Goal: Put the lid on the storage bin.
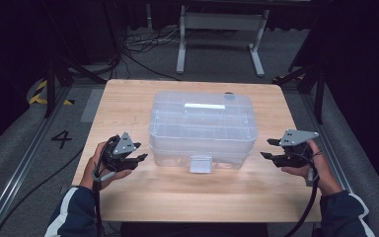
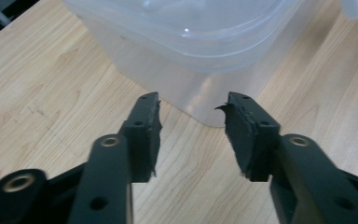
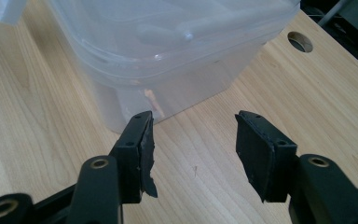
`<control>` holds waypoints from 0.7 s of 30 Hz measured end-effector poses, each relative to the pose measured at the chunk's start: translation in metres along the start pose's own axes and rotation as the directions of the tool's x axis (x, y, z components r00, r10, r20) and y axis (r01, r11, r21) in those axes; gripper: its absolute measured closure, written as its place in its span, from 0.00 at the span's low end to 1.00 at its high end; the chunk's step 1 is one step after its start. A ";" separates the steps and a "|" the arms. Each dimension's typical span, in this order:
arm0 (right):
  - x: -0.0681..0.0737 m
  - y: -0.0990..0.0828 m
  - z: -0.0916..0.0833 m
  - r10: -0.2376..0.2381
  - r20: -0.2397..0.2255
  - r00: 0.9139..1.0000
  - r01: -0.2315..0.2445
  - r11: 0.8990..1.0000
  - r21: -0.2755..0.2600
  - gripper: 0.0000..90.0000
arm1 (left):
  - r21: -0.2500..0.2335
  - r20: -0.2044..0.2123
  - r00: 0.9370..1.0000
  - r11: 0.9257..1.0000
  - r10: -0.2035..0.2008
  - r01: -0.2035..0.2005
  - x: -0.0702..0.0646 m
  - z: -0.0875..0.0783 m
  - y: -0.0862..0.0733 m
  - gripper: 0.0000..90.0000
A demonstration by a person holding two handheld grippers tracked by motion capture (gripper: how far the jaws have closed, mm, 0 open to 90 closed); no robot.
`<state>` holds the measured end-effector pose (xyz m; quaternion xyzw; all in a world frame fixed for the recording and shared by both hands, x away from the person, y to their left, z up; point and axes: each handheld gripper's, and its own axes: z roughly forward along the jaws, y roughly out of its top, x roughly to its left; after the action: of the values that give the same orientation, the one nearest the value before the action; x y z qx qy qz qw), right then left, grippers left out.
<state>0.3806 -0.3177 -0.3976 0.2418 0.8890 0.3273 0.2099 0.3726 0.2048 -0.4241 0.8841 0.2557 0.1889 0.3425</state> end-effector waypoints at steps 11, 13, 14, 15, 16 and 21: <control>0.003 -0.007 -0.004 -0.008 0.020 1.000 0.007 1.000 0.026 0.49 | 0.070 -0.064 0.998 0.998 -0.001 0.005 0.001 0.004 -0.016 0.50; 0.004 -0.009 -0.004 -0.008 0.022 1.000 0.008 1.000 0.027 0.49 | 0.081 -0.068 0.998 0.997 -0.005 0.010 0.002 0.004 -0.020 0.49; 0.004 -0.010 -0.004 -0.007 0.023 1.000 0.006 1.000 0.029 0.48 | 0.085 -0.068 0.998 0.996 -0.003 0.009 0.002 0.004 -0.021 0.48; 0.004 -0.010 -0.004 -0.006 0.026 1.000 0.006 1.000 0.029 0.48 | 0.084 -0.066 0.998 0.996 -0.009 0.014 0.003 0.004 -0.024 0.48; 0.004 -0.012 -0.004 -0.004 0.026 1.000 0.003 0.999 0.034 0.47 | 0.084 -0.066 0.998 0.996 -0.009 0.014 0.003 0.004 -0.024 0.47; 0.006 -0.015 -0.003 -0.012 0.035 0.999 0.010 0.999 0.041 0.46 | 0.097 -0.068 0.997 0.995 -0.022 0.029 0.005 0.004 -0.034 0.44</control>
<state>0.3703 -0.3256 -0.4073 0.2468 0.8931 0.3036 0.2221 0.3672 0.2274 -0.4500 0.8895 0.2874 0.2015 0.2925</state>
